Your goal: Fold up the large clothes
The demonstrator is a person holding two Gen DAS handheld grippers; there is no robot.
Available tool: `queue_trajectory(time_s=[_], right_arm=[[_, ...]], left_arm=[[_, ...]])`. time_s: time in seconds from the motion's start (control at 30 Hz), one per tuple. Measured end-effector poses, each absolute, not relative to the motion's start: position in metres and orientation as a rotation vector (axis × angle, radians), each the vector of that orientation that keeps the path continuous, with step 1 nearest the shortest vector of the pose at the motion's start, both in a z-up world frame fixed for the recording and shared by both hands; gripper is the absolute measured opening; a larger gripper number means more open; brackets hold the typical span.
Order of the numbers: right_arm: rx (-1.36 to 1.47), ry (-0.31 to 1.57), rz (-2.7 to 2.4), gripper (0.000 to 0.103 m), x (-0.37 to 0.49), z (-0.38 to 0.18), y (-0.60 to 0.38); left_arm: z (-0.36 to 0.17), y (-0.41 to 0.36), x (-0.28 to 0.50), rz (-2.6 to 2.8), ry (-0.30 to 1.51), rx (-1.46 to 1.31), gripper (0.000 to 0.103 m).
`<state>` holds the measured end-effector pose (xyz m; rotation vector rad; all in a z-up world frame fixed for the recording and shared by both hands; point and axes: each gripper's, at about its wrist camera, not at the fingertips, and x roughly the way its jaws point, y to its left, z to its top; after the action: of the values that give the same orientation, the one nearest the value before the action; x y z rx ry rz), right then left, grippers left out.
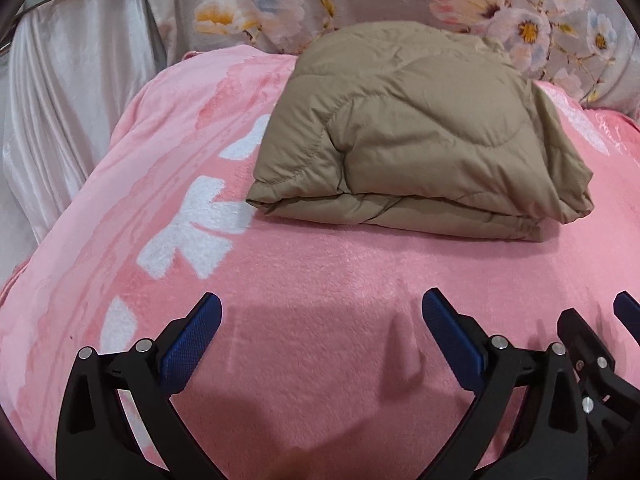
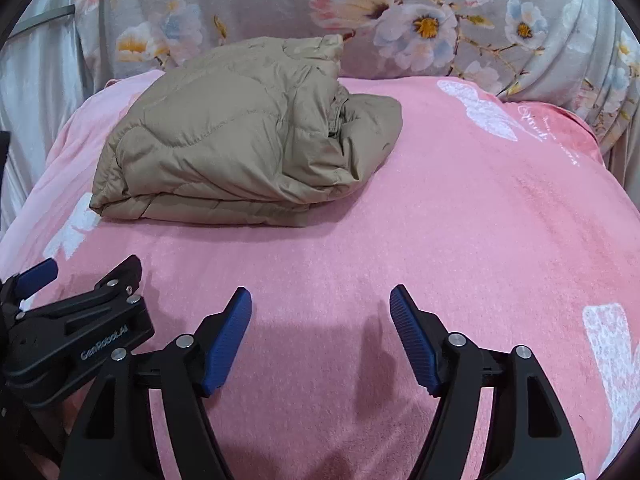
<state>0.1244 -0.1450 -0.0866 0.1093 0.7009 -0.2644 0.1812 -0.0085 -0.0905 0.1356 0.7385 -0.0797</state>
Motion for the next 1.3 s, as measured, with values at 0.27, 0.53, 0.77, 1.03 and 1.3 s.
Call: queue_trajectory(time_s=[0.27,0.53,0.77,1.03,1.3], right_arm=[[0.078,0.686,-0.261,0.071,0.122,-0.088,-0.138],[0.092,0.692,-0.267,0.071,0.123,-0.089,-0.139],[0.090,0.687,-0.263,0.071,0.122,-0.089,-0.139],[0.083,0.675,-0.265,0.071,0.121,-0.086,-0.139],[0.081,0.672,-0.268,0.071,0.120,-0.086,-0.138]], left_arm=[[-0.087,-0.003,0.174,-0.061,0.698,0.111,0.098],[-0.088,-0.010,0.170,-0.035,0.686,0.153,0.098],[-0.087,-0.009,0.168,-0.028,0.670,0.152,0.098],[-0.085,-0.008,0.166,-0.024,0.659,0.149,0.098],[-0.084,-0.007,0.166,-0.022,0.649,0.147,0.098]])
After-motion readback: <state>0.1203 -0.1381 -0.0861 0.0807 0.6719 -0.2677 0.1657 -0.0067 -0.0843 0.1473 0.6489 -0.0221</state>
